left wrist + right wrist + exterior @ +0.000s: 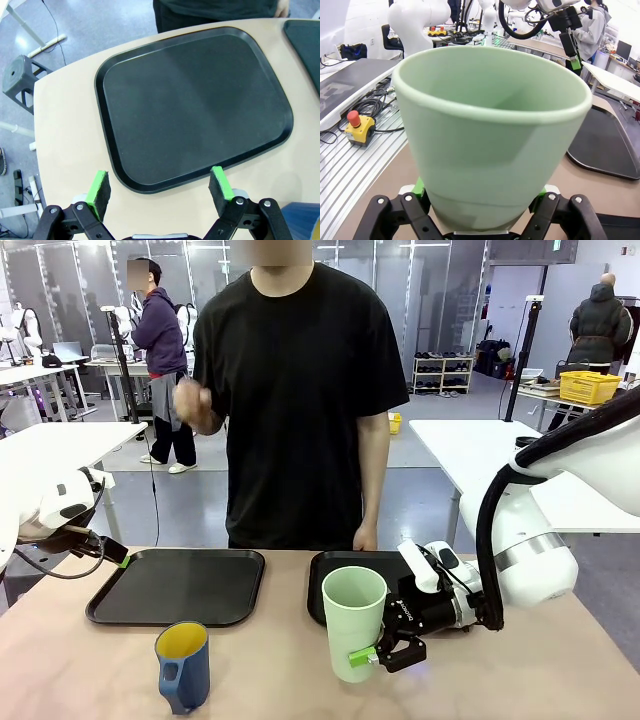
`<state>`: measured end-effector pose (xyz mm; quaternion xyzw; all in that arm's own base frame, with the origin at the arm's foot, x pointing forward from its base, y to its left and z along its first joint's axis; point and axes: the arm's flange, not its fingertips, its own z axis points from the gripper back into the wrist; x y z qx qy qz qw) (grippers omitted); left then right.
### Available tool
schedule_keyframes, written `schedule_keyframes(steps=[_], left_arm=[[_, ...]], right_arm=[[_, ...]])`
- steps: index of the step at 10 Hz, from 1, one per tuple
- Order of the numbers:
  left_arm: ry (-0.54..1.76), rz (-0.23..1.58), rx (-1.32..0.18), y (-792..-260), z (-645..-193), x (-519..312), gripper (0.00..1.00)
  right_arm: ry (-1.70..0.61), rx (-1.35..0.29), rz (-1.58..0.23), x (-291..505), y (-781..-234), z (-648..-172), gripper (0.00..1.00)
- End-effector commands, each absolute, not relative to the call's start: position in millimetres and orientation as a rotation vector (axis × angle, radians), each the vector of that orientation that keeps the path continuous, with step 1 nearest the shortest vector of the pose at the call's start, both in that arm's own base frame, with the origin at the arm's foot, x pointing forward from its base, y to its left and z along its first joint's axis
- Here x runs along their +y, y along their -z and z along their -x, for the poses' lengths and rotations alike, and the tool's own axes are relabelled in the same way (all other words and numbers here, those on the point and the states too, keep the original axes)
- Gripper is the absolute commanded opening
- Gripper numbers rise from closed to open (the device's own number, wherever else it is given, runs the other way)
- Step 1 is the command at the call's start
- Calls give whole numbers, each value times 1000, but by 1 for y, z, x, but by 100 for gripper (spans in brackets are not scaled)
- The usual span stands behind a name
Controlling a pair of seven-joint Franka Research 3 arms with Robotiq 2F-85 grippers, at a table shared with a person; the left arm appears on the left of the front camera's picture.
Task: Sort and store the cups by type.
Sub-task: Place the picked Reusable plastic cup into the Flat Tray indicated by the person.
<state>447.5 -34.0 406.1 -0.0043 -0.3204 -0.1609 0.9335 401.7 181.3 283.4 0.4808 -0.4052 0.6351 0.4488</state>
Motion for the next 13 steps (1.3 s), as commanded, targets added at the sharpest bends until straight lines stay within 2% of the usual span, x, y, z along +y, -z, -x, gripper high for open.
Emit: schedule_keyframes(steps=[1,10,11,13], left_arm=[[332,4,-656,-407,-448,-33,100],[332,4,-656,-407,-448,-33,100],[332,4,-656,-407,-448,-33,100],[332,4,-656,-407,-448,-33,100]], right_arm=[[-1578,-999,-1197,182,-283,-400,37],[-1578,-999,-1197,182,-283,-400,37],[-1571,-1002,-1189,181,-283,-402,84],[-1584,-1018,-1146,199,-294,-416,84]])
